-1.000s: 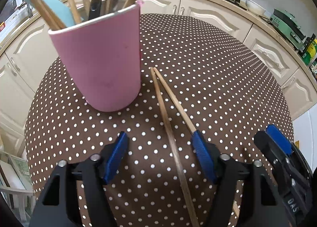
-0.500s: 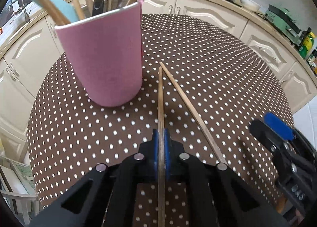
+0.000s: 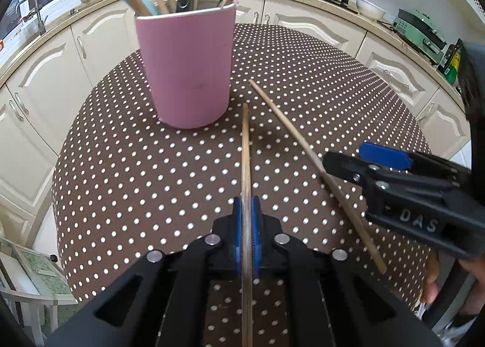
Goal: Organize utensils
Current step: 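Close the left tool on a chopstick while the right tool grasps the other chopstick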
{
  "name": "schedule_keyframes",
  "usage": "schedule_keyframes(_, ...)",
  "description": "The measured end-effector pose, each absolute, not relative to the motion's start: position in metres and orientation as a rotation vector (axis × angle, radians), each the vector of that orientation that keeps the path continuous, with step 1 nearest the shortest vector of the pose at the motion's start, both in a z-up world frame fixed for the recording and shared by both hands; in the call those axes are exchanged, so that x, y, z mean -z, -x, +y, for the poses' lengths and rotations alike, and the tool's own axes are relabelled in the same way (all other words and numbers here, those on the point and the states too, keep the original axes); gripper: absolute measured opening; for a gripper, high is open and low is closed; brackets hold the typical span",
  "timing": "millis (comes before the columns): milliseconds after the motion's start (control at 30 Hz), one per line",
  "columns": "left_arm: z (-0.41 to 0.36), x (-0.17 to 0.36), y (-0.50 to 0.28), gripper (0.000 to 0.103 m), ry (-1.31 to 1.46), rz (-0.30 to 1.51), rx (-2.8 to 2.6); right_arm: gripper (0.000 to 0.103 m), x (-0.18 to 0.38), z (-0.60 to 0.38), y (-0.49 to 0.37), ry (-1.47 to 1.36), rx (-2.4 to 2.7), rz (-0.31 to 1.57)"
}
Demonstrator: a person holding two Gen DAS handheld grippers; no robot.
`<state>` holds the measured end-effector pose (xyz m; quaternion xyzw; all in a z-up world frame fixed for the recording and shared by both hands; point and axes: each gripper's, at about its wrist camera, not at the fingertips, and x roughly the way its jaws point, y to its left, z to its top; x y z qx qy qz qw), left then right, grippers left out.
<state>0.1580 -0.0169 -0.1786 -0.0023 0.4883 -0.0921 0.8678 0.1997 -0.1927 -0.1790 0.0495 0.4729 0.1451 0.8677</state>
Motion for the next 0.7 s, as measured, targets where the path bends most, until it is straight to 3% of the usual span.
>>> schedule_keyframes(367,-0.006,0.188,-0.180,0.006,-0.009,1.103,0.246,0.059,0.183,-0.151,-0.244,0.014,-0.345,1.188)
schedule_keyframes(467,-0.007,0.188,-0.190,0.006,-0.007,1.131,0.268,0.051,0.186,-0.140,-0.256,0.061,-0.336,1.224)
schedule_keyframes(533,-0.007,0.189,-0.196,0.007,-0.005,1.143,0.279,0.039,0.187,-0.134,-0.259,0.094,-0.329,1.239)
schedule_keyframes(700,-0.013,0.189,-0.210,0.007,-0.037,1.188,0.306,0.025,0.190,-0.118,-0.271,0.162,-0.314,1.269)
